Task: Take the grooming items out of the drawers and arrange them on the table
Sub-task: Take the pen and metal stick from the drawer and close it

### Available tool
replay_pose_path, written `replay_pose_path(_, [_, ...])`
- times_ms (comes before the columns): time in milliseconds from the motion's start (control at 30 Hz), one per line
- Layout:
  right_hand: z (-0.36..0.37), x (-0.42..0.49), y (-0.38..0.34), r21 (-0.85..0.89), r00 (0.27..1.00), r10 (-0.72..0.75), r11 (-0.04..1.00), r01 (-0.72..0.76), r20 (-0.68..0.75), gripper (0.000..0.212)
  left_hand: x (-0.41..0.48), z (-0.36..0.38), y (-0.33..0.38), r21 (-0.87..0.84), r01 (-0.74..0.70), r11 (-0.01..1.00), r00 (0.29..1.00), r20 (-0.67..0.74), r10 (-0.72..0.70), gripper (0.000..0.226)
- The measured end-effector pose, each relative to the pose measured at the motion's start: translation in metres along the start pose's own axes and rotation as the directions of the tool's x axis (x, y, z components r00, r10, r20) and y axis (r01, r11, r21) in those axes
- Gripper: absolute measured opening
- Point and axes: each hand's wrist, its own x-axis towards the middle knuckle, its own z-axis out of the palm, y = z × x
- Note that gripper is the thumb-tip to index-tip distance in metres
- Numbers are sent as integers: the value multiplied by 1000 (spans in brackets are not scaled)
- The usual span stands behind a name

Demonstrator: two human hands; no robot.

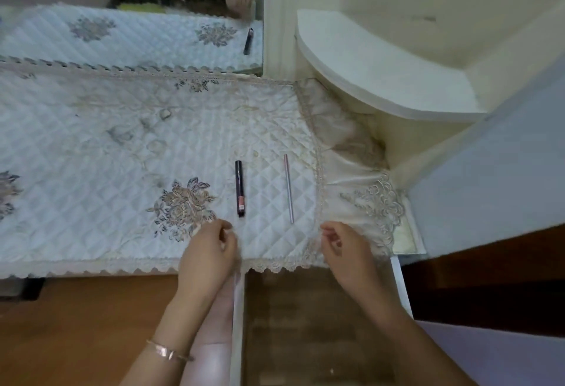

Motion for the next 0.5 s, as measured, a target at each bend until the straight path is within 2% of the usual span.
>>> replay_pose_path(100, [-8,-51,40,-119,999,-43,992,44,18,20,-60,12,-5,59,-59,996,990,134,51,12])
replay_pose_path(200, [-11,-103,86,-214,992,18,977,10,125,16,-123,31,-17,104,-152,983,969,210,128,11])
replay_pose_path(300, [-12,-153,127,-289,985,19,957,31,169,14,-176,48,-31,102,-247,963,936,281,211,17])
replay_pose_path(367, [-15,-179,148,-285,984,35,958,16,172,25,-204,58,-39,134,-294,946,922,299,245,17])
replay_pose_path(433, [-20,-197,160,-333,981,42,943,23,189,27,-228,65,-44,149,-254,956,934,296,202,22])
replay_pose_path(500, [-23,-210,167,-357,979,-9,930,83,203,34,-246,70,-48,167,-234,958,946,265,185,34])
